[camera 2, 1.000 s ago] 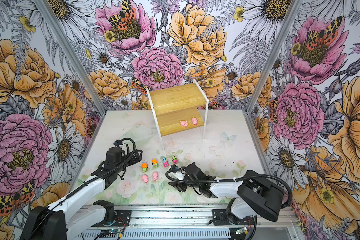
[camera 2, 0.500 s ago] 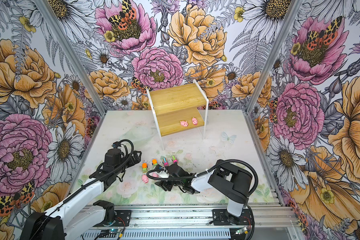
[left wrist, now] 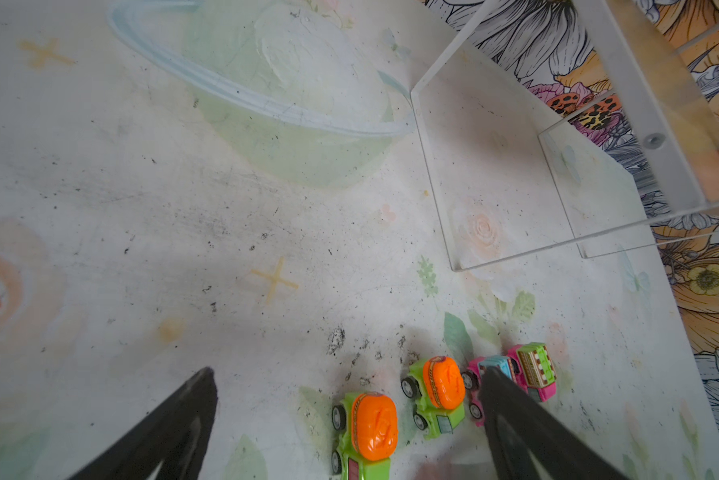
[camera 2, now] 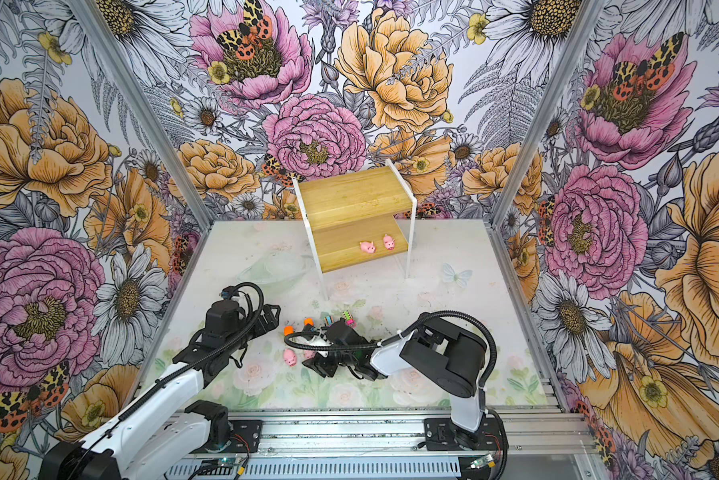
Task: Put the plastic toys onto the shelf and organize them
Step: 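Lower the right gripper and close it on the nearest pink pig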
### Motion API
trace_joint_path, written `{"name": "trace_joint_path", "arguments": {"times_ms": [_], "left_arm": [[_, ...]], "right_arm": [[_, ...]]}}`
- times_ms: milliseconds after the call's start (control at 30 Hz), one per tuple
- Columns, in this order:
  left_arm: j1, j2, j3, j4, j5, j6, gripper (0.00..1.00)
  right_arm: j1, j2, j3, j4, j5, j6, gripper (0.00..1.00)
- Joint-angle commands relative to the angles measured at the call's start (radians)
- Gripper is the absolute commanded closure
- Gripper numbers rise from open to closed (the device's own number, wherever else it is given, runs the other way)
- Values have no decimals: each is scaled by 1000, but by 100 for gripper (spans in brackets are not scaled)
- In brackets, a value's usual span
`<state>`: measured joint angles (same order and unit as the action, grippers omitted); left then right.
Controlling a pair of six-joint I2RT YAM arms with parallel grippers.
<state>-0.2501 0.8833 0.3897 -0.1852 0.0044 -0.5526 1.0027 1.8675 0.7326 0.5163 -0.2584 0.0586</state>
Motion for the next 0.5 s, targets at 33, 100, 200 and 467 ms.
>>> {"name": "trace_joint_path", "arguments": {"times_ms": [33,100,200,467], "left_arm": [[15,1,-1,-19,-29,-13,1],[17,15,4,-16,-27,-11,1],[17,36,9,-4,-25,-10,1],[21,74,29,10,-10,2,1]], "right_arm": [[-22,23,30,-13,-61,8,42],[-30,26,31,-13,-77,7,46],[-38,30,33,-15,-103,-2,51],[-43,27,36,-35,-127,-25,47]]}}
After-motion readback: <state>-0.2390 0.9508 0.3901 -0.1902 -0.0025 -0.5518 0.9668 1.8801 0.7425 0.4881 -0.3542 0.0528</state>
